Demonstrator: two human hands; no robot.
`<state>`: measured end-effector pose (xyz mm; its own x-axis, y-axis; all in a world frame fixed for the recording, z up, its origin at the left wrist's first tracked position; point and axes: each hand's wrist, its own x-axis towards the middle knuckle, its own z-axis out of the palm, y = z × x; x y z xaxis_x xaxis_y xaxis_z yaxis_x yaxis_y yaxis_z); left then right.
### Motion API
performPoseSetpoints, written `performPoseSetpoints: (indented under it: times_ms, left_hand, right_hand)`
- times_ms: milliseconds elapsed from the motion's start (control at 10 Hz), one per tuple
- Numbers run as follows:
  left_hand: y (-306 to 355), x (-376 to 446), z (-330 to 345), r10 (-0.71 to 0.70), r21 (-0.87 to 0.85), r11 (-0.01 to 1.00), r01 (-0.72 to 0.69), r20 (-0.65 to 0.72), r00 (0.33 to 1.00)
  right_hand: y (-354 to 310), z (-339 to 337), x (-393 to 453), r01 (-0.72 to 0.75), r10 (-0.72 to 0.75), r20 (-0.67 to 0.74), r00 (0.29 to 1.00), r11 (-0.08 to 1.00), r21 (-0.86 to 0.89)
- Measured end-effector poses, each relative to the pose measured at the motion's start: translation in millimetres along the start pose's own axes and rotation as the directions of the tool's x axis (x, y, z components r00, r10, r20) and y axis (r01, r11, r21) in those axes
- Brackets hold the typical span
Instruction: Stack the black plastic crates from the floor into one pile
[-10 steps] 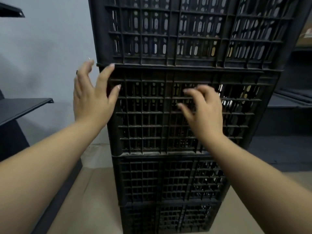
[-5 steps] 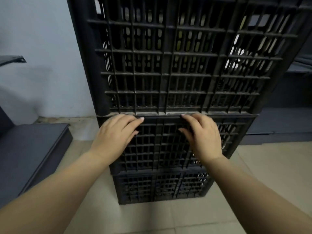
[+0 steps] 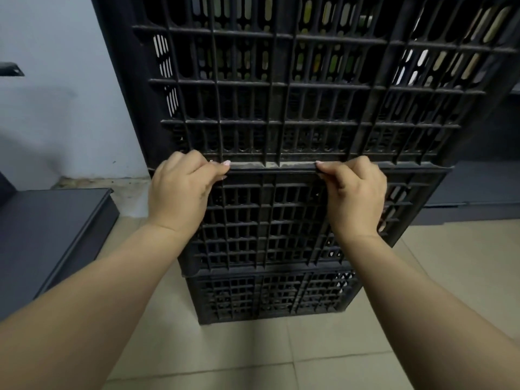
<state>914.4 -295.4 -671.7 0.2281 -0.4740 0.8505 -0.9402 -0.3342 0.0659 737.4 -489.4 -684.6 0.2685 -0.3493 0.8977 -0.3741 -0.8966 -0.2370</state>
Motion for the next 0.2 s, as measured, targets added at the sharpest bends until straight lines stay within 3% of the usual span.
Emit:
performPoseSetpoints:
  times_ms: [100,200]
  left_hand:
    - [7.6,-7.9,0.5,-0.008,0.012,1.0,0.008,0.01,1.0]
    - [7.8,-21.8,-3.0,0.012,0.011,1.0,-0.012,0.031,0.999]
  right_hand:
    - [-1.8,-1.8,-13.4,0.005,-0.003,0.065,0.998,1.0,-0.017]
    - [7.3,-9.5,-42.0,0.111,-0.102,0.133,0.986,0.992,-0.065]
